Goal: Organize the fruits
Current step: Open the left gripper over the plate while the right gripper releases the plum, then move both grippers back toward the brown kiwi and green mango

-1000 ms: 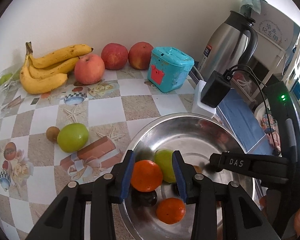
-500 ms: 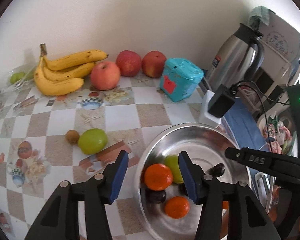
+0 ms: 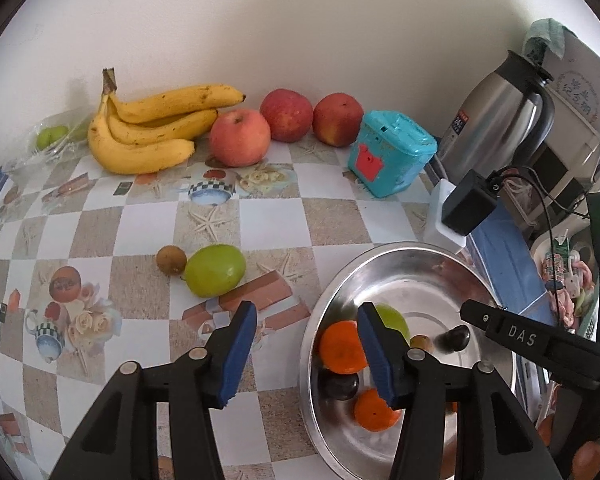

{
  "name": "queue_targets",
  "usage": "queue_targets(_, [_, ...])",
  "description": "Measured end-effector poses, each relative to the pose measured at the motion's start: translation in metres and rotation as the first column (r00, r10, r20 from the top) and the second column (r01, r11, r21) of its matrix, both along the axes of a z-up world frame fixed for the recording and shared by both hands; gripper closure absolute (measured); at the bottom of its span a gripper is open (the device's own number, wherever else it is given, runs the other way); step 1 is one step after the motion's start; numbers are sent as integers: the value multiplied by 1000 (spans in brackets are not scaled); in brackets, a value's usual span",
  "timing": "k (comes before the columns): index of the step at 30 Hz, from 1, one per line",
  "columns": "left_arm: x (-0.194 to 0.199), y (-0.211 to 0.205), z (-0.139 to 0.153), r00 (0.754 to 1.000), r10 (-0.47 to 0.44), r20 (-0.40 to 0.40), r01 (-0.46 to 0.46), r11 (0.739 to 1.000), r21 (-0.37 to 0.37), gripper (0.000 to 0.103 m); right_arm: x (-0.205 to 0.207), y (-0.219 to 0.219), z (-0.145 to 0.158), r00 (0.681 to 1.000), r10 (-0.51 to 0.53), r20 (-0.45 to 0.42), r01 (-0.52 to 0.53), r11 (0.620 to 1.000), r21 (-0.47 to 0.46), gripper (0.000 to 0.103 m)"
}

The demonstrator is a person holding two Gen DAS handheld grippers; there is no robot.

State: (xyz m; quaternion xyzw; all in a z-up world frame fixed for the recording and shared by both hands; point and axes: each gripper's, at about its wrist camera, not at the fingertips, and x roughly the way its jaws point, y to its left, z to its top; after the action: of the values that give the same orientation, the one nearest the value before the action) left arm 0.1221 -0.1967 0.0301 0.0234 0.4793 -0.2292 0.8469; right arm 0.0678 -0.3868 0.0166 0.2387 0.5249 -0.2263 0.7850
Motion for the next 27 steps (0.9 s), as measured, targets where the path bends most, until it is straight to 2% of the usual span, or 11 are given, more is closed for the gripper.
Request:
queue_targets(4, [2,1,-2,1000,7,-9,-7,1000,3,47,3,4,-5,999,8,-36,-10,999,-48,76])
queue_targets(10, [5,5,-3,1000,16,-21,-16,1000,3,45,-1,2,-4,1000,13,-2,-13,1000,-23,76])
queue_targets(11, [5,5,-4,1000,19,-23,-19,1000,4,44,-1,1,-4,1000,10,7,-10,1000,-13,71])
queue_targets(12, [6,6,-4,999,21,-25,-21,1000,4,44,-2,0,-4,1000,8,21,-8,1000,1,56])
queue_targets(14, [7,8,-4,999,26,-29,-26,1000,2,44,-3,-1,-1,998,14,57,-14,1000,-9,34])
queue_targets(18, [9,12,-4,999,38,-35,-38,999,-1,43,-2,1,6,998,18,65,-15,999,-49,32])
queue_targets(20, [10,15,-3,998,43,-38,-43,999,-4,43,-1,1,3,997,27,69,-26,999,-18,21])
queue_targets(21, [11,16,-2,998,47,-39,-47,999,-6,43,-2,0,3,997,29,72,-28,1000,-14,20])
queue_targets(27, [14,28,2,996,71,-51,-72,997,-13,41,-1,6,5,995,51,90,-50,999,-20,18])
